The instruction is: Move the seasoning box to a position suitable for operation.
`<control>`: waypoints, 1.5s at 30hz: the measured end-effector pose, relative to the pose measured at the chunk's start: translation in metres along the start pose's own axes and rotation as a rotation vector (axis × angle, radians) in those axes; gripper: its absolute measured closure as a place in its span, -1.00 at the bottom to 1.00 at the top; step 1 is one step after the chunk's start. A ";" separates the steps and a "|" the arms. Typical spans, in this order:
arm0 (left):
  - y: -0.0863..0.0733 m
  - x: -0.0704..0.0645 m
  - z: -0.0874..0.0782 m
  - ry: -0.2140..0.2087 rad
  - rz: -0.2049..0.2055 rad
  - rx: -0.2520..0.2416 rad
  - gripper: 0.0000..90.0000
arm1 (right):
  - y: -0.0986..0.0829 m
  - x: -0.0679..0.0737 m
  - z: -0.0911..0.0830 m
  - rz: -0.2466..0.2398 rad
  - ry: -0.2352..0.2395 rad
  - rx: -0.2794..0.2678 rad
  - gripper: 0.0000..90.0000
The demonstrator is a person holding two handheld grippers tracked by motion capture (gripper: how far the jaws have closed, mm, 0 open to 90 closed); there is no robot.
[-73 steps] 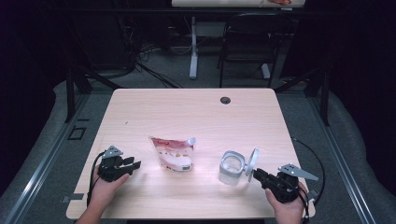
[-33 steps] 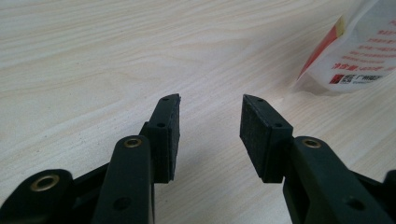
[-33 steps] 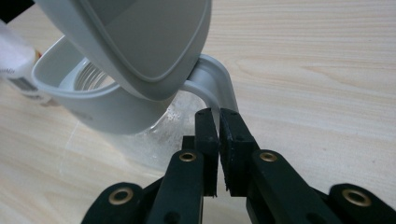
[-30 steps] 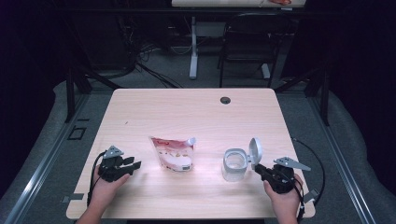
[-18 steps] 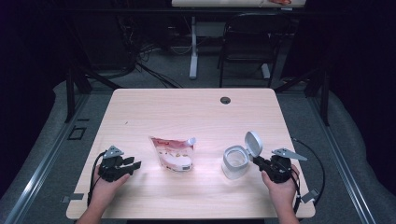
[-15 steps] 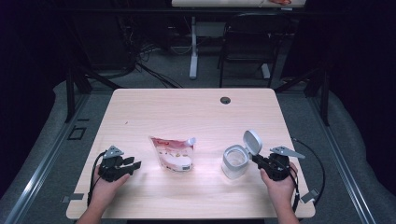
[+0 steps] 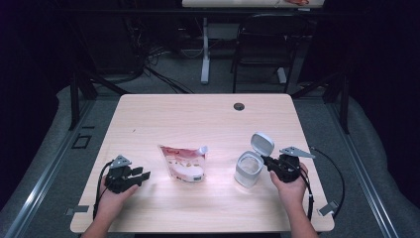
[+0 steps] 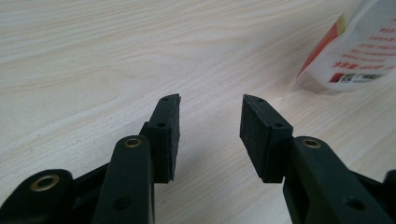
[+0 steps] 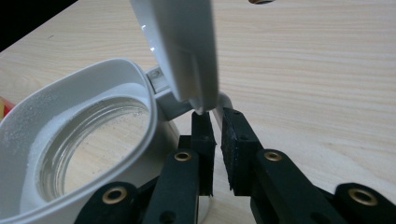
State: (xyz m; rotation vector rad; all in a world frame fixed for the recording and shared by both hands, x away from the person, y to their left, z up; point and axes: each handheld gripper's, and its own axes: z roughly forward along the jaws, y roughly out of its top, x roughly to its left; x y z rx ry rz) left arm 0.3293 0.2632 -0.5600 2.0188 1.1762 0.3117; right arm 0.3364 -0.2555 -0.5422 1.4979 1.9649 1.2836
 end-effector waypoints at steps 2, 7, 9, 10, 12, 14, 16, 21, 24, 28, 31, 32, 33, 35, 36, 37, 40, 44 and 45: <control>0.000 -0.001 0.000 0.002 0.002 0.002 0.29 | 0.002 0.000 0.002 -0.010 0.006 0.005 0.85; 0.000 0.000 -0.001 -0.006 0.002 -0.006 0.29 | 0.003 -0.001 -0.005 -0.015 -0.006 -0.011 0.76; 0.000 0.000 -0.002 -0.006 -0.002 -0.014 0.30 | 0.002 -0.003 -0.009 -0.005 -0.014 -0.011 0.73; 0.000 0.000 -0.003 -0.007 0.007 -0.010 0.31 | 0.001 -0.003 -0.012 -0.001 -0.025 -0.005 0.69; 0.000 0.000 -0.004 -0.009 0.013 -0.009 0.33 | 0.000 -0.003 -0.017 -0.007 -0.048 0.006 0.62; 0.000 0.000 -0.004 -0.010 0.015 -0.009 0.36 | -0.002 -0.002 -0.022 -0.016 -0.065 0.013 0.55; 0.001 0.000 -0.006 -0.019 0.024 -0.003 0.38 | -0.003 -0.001 -0.027 -0.049 -0.087 0.026 0.50; 0.002 -0.001 -0.009 -0.056 0.013 -0.018 0.41 | -0.001 -0.001 -0.040 -0.060 -0.091 0.021 0.40; 0.003 -0.002 -0.011 -0.060 0.012 -0.024 0.41 | 0.000 0.001 -0.046 -0.103 -0.145 0.030 0.39; 0.005 -0.001 -0.015 -0.052 0.003 -0.027 0.41 | -0.001 0.007 -0.054 -0.124 -0.215 0.019 0.37; 0.008 -0.002 -0.019 -0.057 0.006 -0.022 0.39 | -0.001 0.010 -0.063 -0.094 -0.220 -0.004 0.34; 0.010 -0.003 -0.021 -0.059 0.011 -0.017 0.40 | -0.001 0.011 -0.068 -0.099 -0.216 -0.012 0.30; 0.011 -0.003 -0.022 -0.064 0.014 -0.012 0.41 | 0.000 0.013 -0.071 -0.101 -0.210 -0.023 0.27; 0.016 -0.006 -0.026 -0.092 0.024 -0.013 0.41 | 0.002 0.017 -0.078 -0.107 -0.188 -0.052 0.21; 0.019 -0.008 -0.027 -0.105 0.035 -0.006 0.40 | 0.002 0.019 -0.080 -0.111 -0.174 -0.059 0.20; 0.021 -0.011 -0.029 -0.100 0.049 -0.010 0.39 | 0.004 0.021 -0.083 -0.113 -0.154 -0.052 0.20; 0.031 -0.019 -0.036 -0.092 0.088 -0.021 0.37 | 0.010 0.032 -0.089 -0.163 -0.127 -0.033 0.21; 0.047 -0.025 -0.046 -0.111 0.100 -0.026 0.38 | 0.022 0.049 -0.093 -0.253 -0.114 0.001 0.17; 0.051 -0.026 -0.048 -0.115 0.097 -0.030 0.40 | 0.026 0.053 -0.094 -0.266 -0.108 0.007 0.18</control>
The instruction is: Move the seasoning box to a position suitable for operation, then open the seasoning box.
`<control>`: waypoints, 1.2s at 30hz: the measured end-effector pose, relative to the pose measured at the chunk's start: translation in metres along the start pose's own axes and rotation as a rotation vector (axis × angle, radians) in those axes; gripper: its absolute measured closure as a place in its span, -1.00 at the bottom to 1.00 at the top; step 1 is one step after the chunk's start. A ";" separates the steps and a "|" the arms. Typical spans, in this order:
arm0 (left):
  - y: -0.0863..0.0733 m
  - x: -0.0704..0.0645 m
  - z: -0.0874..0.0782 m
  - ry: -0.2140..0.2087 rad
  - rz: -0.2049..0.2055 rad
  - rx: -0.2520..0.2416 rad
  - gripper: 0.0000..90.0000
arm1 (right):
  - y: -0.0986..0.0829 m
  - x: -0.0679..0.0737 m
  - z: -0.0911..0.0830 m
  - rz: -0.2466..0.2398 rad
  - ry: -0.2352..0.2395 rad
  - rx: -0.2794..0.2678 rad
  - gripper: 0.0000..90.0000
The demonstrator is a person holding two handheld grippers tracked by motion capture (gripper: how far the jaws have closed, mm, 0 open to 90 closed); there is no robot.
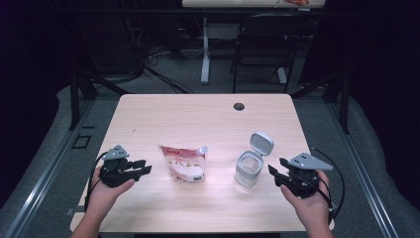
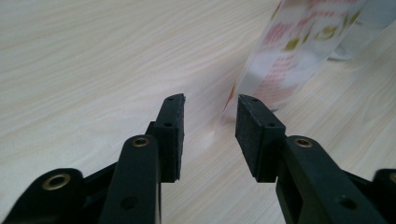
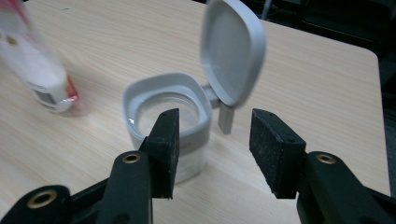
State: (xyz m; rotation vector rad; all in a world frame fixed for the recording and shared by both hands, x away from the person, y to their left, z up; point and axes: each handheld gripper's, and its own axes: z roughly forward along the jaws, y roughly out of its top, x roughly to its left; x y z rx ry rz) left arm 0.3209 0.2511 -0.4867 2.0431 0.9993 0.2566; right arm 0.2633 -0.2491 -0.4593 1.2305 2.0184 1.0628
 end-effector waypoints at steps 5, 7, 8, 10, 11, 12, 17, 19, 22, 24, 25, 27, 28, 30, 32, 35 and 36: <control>0.022 -0.004 -0.010 -0.014 0.013 -0.031 0.43 | 0.021 0.011 0.001 -0.061 0.051 -0.011 0.40; 0.032 -0.007 -0.014 -0.008 0.031 -0.030 0.42 | 0.029 0.016 0.007 -0.077 0.087 -0.008 0.43; 0.035 -0.008 -0.015 -0.006 0.037 -0.027 0.41 | 0.031 0.017 0.009 -0.082 0.093 -0.003 0.44; 0.042 -0.010 -0.016 -0.013 0.047 -0.024 0.40 | 0.036 0.021 0.013 -0.093 0.103 0.010 0.45; 0.046 -0.010 -0.017 -0.025 0.055 -0.020 0.40 | 0.039 0.023 0.016 -0.104 0.106 0.018 0.47; 0.048 -0.011 -0.017 -0.034 0.058 -0.019 0.40 | 0.043 0.026 0.018 -0.109 0.111 0.024 0.52; 0.060 -0.017 -0.014 -0.052 0.101 -0.002 0.40 | 0.056 0.034 0.024 -0.135 0.135 0.052 0.64; 0.065 -0.021 -0.013 -0.052 0.119 -0.002 0.41 | 0.062 0.038 0.025 -0.140 0.149 0.056 0.66; 0.070 -0.025 -0.012 -0.074 0.130 -0.011 0.42 | 0.071 0.043 0.026 -0.164 0.158 0.062 0.68; 0.073 -0.027 -0.011 -0.077 0.142 -0.003 0.42 | 0.075 0.046 0.028 -0.171 0.164 0.059 0.69; 0.074 -0.027 -0.010 -0.078 0.144 -0.002 0.43 | 0.078 0.047 0.028 -0.173 0.166 0.056 0.69; 0.076 -0.028 -0.007 -0.090 0.145 -0.002 0.43 | 0.081 0.049 0.030 -0.178 0.176 0.052 0.71; 0.076 -0.027 -0.007 -0.095 0.145 0.000 0.43 | 0.084 0.050 0.031 -0.176 0.183 0.050 0.71; 0.077 -0.027 -0.005 -0.102 0.142 -0.003 0.43 | 0.086 0.052 0.033 -0.181 0.197 0.049 0.71; 0.078 -0.027 -0.005 -0.116 0.146 -0.004 0.43 | 0.089 0.055 0.036 -0.188 0.215 0.053 0.71; 0.079 -0.028 -0.004 -0.122 0.155 -0.009 0.44 | 0.092 0.058 0.038 -0.188 0.229 0.050 0.70; 0.079 -0.028 -0.003 -0.123 0.160 -0.015 0.46 | 0.093 0.060 0.040 -0.190 0.240 0.057 0.70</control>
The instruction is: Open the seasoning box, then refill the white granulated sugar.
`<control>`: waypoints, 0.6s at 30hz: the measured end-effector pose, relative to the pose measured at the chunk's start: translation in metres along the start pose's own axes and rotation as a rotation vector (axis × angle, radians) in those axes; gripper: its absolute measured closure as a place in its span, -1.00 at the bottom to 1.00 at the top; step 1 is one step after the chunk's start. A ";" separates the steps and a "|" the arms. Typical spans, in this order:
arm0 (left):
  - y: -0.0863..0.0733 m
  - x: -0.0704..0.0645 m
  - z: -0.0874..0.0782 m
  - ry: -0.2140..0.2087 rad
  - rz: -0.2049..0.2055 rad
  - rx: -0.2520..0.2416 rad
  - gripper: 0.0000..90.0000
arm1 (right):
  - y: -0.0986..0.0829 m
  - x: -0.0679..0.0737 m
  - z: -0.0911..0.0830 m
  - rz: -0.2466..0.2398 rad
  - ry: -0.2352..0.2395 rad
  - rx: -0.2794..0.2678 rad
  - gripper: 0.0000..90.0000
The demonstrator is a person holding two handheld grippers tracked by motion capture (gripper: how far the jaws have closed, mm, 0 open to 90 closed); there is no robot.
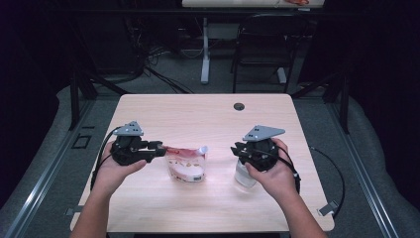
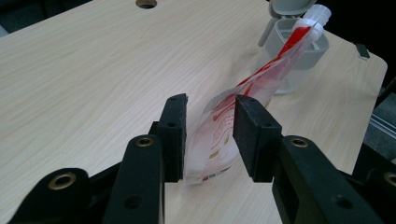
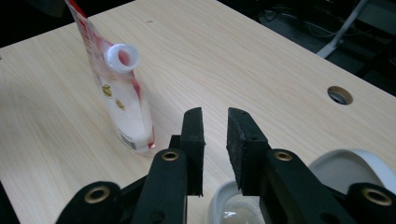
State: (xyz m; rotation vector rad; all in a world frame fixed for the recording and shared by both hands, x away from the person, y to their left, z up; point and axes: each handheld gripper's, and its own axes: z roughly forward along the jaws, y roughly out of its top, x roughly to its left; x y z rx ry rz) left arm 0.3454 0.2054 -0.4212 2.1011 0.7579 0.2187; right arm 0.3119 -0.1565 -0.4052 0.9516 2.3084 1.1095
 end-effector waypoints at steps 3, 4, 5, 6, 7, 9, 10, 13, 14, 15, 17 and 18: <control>-0.001 0.001 0.001 -0.004 0.003 -0.011 0.51 | 0.005 0.004 0.005 -0.008 0.022 0.004 0.69; -0.001 0.002 0.002 -0.002 0.002 -0.019 0.51 | 0.006 0.005 0.007 -0.008 0.028 0.002 0.69; -0.002 0.002 0.002 -0.001 0.005 -0.021 0.51 | 0.007 0.006 0.008 -0.010 0.034 0.002 0.67; -0.002 0.002 0.002 0.000 0.003 -0.022 0.51 | 0.008 0.007 0.009 -0.014 0.039 0.003 0.67; -0.002 0.003 0.002 0.000 0.002 -0.023 0.51 | 0.009 0.008 0.011 -0.016 0.043 0.004 0.66; -0.003 0.003 0.002 -0.005 -0.003 -0.030 0.51 | 0.010 0.010 0.013 -0.015 0.050 0.000 0.65; -0.003 0.004 0.002 -0.009 -0.005 -0.030 0.51 | 0.011 0.011 0.015 -0.009 0.056 -0.006 0.65; -0.004 0.004 0.002 -0.016 -0.012 -0.033 0.52 | 0.013 0.014 0.019 -0.020 0.073 0.000 0.64; -0.005 0.004 0.002 -0.015 -0.010 -0.034 0.52 | 0.014 0.016 0.020 -0.023 0.074 0.001 0.63; -0.005 0.004 0.002 -0.015 -0.009 -0.037 0.52 | 0.015 0.017 0.021 -0.028 0.075 0.005 0.62; -0.005 0.005 0.002 -0.023 -0.010 -0.036 0.53 | 0.016 0.019 0.023 -0.034 0.081 0.007 0.62; -0.005 0.005 0.002 -0.029 -0.011 -0.035 0.53 | 0.017 0.019 0.023 -0.036 0.085 0.005 0.62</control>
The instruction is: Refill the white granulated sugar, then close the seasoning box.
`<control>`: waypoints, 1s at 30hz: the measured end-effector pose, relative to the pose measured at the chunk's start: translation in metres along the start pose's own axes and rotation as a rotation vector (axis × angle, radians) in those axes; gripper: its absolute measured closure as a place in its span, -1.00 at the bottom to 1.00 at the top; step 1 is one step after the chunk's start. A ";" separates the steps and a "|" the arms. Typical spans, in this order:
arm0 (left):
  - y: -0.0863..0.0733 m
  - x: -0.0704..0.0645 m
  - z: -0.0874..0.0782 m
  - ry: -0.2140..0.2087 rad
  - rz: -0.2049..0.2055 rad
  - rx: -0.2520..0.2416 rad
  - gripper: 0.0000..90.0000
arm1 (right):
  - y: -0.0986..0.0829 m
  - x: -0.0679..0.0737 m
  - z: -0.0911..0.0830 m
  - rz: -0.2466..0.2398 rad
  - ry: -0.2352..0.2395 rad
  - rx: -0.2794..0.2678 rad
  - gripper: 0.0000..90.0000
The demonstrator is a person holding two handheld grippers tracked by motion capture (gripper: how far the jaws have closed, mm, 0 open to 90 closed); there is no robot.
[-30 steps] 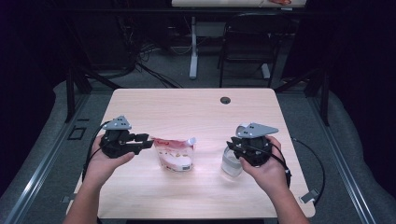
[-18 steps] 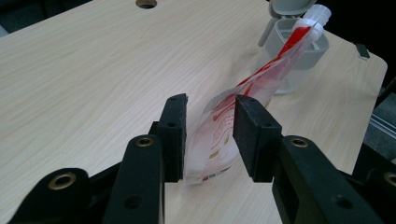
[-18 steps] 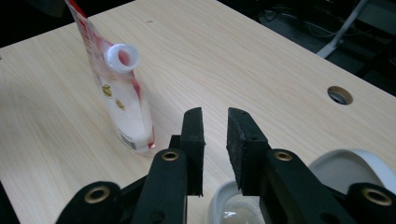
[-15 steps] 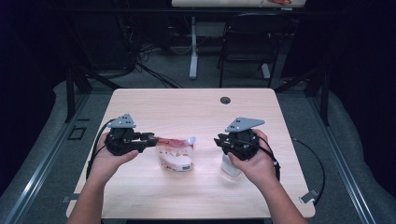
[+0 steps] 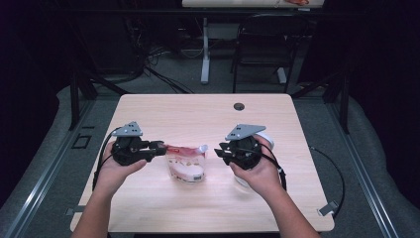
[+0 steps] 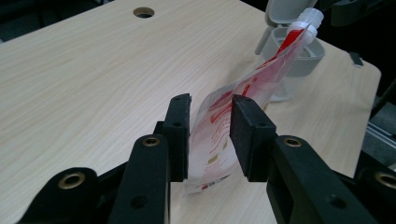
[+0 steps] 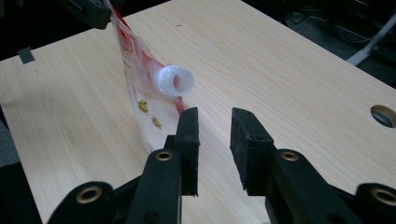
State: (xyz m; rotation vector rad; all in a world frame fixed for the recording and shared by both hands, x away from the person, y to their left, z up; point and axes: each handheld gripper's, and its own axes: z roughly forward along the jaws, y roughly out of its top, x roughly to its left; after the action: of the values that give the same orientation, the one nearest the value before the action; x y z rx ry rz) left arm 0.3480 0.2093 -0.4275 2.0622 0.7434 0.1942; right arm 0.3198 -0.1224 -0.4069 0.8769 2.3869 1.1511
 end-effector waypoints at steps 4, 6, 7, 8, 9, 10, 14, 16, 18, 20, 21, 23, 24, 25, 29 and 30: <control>-0.001 0.000 0.000 -0.001 0.000 -0.005 0.54 | 0.004 0.003 0.003 -0.015 0.013 0.006 0.62; -0.001 0.000 0.000 0.003 0.004 -0.003 0.55 | 0.006 0.004 0.004 -0.021 0.019 0.010 0.62; -0.001 0.000 0.000 0.002 0.005 -0.002 0.56 | 0.008 0.005 0.005 -0.026 0.021 0.015 0.62; -0.001 0.000 0.000 0.001 0.007 -0.007 0.57 | 0.009 0.005 0.005 -0.032 0.023 0.017 0.62; -0.001 0.000 0.000 0.001 0.007 -0.007 0.57 | 0.010 0.006 0.006 -0.036 0.026 0.015 0.62; -0.001 -0.001 0.000 0.002 0.008 -0.004 0.57 | 0.011 0.007 0.007 -0.041 0.028 0.015 0.62; -0.001 0.000 0.000 0.001 0.007 -0.002 0.57 | 0.017 0.010 0.009 -0.049 0.045 0.011 0.60; -0.001 0.000 0.000 0.001 0.006 -0.001 0.57 | 0.020 0.011 0.009 -0.057 0.043 0.005 0.59; -0.001 0.000 0.000 0.001 0.008 -0.002 0.57 | 0.022 0.012 0.011 -0.058 0.050 0.000 0.58; -0.001 -0.001 0.000 0.002 0.008 -0.004 0.57 | 0.025 0.013 0.012 -0.064 0.056 -0.001 0.55; -0.001 -0.001 0.000 0.003 0.008 -0.004 0.57 | 0.027 0.014 0.013 -0.066 0.061 -0.001 0.54; -0.001 -0.001 0.000 0.004 0.009 -0.007 0.57 | 0.030 0.016 0.014 -0.072 0.067 -0.001 0.52; -0.001 -0.001 0.000 0.004 0.009 -0.007 0.57 | 0.032 0.018 0.015 -0.074 0.072 -0.005 0.52; -0.001 -0.001 0.000 0.005 0.010 -0.007 0.57 | 0.033 0.019 0.016 -0.082 0.074 -0.002 0.51; -0.002 -0.001 0.000 0.005 0.010 -0.007 0.58 | 0.039 0.020 0.020 -0.090 0.087 -0.001 0.51; -0.002 -0.001 0.000 0.002 0.008 -0.009 0.58 | 0.040 0.021 0.020 -0.092 0.082 -0.002 0.51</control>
State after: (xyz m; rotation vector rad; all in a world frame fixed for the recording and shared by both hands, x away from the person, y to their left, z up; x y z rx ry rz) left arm 0.3465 0.2098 -0.4287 2.0570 0.7340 0.2039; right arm 0.3306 -0.0780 -0.3884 0.7239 2.4631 1.1748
